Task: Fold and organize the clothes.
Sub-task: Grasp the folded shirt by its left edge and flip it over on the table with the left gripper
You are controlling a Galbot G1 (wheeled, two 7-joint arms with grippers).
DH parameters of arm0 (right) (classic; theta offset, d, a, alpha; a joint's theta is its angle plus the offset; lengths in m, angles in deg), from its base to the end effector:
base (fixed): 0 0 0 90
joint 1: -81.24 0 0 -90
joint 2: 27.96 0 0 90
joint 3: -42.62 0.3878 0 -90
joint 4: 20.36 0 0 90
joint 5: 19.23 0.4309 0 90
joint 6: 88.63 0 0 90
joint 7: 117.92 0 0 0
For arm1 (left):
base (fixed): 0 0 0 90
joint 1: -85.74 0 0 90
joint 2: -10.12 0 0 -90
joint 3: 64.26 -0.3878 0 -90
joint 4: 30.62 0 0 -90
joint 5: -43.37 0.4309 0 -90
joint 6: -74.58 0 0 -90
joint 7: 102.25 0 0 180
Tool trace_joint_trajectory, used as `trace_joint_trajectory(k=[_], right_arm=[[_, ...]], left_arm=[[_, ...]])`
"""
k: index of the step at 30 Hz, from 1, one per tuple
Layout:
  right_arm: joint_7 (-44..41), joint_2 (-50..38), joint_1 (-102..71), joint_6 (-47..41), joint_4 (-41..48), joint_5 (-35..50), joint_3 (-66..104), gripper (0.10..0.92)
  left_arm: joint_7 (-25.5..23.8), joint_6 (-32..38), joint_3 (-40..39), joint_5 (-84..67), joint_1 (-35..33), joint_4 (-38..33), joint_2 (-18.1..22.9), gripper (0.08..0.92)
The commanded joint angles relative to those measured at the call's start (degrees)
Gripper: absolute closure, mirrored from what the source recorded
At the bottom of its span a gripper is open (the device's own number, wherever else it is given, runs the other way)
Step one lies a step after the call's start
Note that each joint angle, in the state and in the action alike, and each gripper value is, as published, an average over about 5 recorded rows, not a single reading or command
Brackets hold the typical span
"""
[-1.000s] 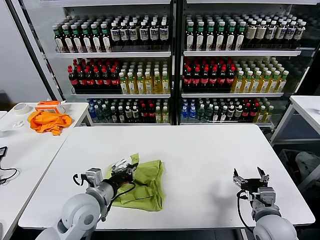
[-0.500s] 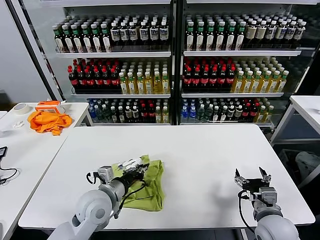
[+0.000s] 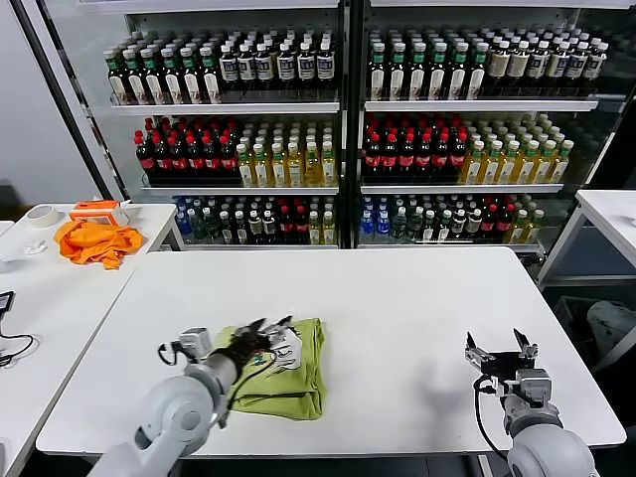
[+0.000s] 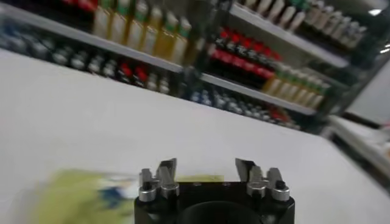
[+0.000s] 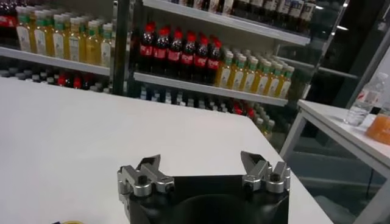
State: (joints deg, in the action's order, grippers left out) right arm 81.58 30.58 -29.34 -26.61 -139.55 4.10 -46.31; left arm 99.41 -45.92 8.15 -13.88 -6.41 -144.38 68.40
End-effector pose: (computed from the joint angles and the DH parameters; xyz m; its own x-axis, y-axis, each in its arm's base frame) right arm 0.3001 -0.0987 -0.2706 -0.9320 0.1612 0.3247 0.0859 0.9684 -0.2342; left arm 0.3665 0.0112 -0.2588 -0.8401 0.3042 0.4491 0.1718 0.9345 -0.3117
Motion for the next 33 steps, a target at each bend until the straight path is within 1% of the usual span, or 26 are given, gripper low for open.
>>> trace_joint_trajectory(k=[1,4,7,11,14,24,31,33], right_arm=[[-0.34,-0.03,0.18,0.25,-0.04,0.14,0.15,0.203],[-0.32,-0.21,0.3,0.3,0.07,0.3,0.28,0.203],[-0.32,-0.36,0.3,0.31,0.09,0.35,0.37,0.203],[-0.33,-0.21,0.21,0.26,-0.19,0.37,0.69,0.203],[-0.32,-0.23,0.17,0.28,-0.15,0.45,0.92,0.203],[-0.16,-0.59,1.04,0.2,0.29,1.02,0.85,0.203],[-0.15,-0.56,1.36,0.2,0.59,1.24,0.73,0.203],[-0.15,-0.54,1.37,0.2,0.63,1.24,0.72,0.203]], left_arm=[[-0.2,-0.09,6.83,12.67,-9.25,1.26,-6.59,0.291],[-0.27,0.0,5.7,13.61,-9.45,1.97,-4.97,0.216],[-0.5,0.24,4.37,14.53,-9.32,2.78,-3.35,0.183],[-1.08,2.92,3.34,19.14,-8.79,4.87,-1.98,0.178],[-1.51,4.13,3.12,20.49,-8.68,5.75,-1.8,0.177],[-0.94,2.39,2.93,20.22,-9.88,4.28,-0.84,0.177],[-1.57,3.37,3.03,17.02,-10.08,5.74,-0.37,0.179],[-1.97,3.82,3.15,16.8,-10.46,5.85,-0.41,0.207]])
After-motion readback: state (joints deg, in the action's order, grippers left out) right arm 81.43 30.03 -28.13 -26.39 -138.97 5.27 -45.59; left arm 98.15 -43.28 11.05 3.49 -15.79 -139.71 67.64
